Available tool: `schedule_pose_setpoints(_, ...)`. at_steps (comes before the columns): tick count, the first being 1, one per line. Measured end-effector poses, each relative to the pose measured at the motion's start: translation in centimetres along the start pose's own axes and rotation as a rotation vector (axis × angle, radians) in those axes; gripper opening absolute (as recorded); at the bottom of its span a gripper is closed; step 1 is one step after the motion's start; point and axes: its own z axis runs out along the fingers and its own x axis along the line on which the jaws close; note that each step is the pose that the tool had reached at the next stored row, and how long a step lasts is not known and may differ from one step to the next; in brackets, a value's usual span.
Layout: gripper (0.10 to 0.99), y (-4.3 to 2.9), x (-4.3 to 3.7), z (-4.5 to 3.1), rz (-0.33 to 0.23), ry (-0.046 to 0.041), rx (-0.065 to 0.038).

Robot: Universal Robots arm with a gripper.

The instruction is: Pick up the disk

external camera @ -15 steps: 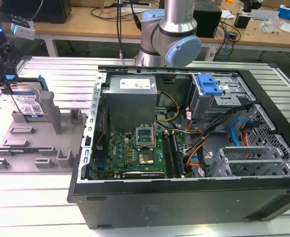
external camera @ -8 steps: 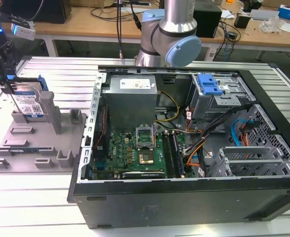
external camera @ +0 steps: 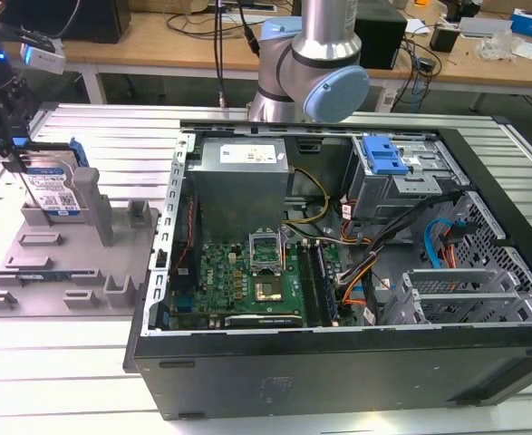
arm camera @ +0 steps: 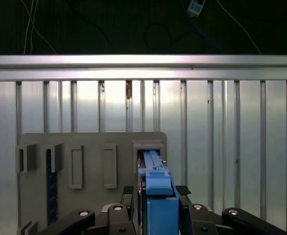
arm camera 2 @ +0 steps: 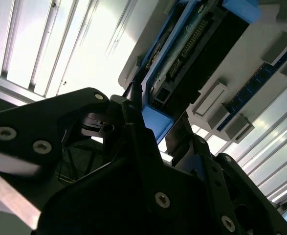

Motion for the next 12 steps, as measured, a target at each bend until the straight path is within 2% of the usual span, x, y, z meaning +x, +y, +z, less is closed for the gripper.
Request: schedule_pose_setpoints(12,0.451,0.0,-0.12,0.1,0.0,0.0,0.0)
